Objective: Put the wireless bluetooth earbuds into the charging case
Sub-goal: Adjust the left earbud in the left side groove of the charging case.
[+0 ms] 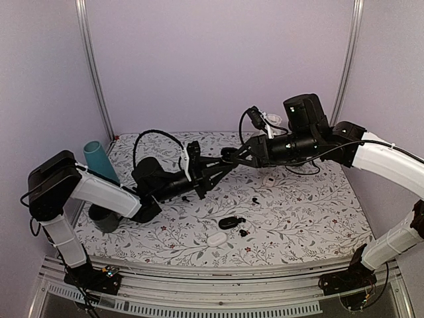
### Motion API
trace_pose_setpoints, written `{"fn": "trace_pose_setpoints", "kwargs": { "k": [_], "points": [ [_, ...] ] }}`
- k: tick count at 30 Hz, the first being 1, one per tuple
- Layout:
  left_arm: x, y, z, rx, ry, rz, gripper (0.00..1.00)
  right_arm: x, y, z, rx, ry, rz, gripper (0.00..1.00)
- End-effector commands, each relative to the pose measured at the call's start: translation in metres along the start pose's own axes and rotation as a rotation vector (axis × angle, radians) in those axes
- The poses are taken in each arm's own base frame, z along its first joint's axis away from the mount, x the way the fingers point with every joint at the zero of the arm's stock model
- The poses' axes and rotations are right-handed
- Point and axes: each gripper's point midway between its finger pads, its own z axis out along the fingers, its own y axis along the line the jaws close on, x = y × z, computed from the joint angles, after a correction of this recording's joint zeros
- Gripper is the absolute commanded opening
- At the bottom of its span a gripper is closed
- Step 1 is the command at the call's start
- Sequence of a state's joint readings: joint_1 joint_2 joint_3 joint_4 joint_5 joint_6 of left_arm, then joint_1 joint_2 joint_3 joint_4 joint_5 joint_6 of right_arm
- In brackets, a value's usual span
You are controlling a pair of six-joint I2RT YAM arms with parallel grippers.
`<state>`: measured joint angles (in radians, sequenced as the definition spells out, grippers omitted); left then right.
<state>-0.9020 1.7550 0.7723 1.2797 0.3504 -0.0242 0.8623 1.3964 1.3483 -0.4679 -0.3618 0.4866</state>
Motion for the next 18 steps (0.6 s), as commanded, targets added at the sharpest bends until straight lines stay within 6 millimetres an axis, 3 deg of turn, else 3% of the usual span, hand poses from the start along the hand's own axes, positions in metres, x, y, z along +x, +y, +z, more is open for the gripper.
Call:
{"fn": "trace_pose_setpoints", "kwargs": {
  "k": [1, 9, 18],
  "points": [
    [0.014, 0.009, 0.005, -0.031, 0.043, 0.005, 0.00, 0.002, 0.030, 0.000, -0.124, 0.027, -0.027, 0.46],
    [0.012, 0.009, 0.004, -0.026, 0.040, 0.004, 0.00, -0.002, 0.026, -0.003, -0.086, 0.011, -0.037, 0.46],
    [-0.002, 0.013, -0.004, -0.011, -0.018, -0.038, 0.00, -0.016, 0.013, -0.023, 0.037, -0.066, -0.087, 0.47]
  ]
}}
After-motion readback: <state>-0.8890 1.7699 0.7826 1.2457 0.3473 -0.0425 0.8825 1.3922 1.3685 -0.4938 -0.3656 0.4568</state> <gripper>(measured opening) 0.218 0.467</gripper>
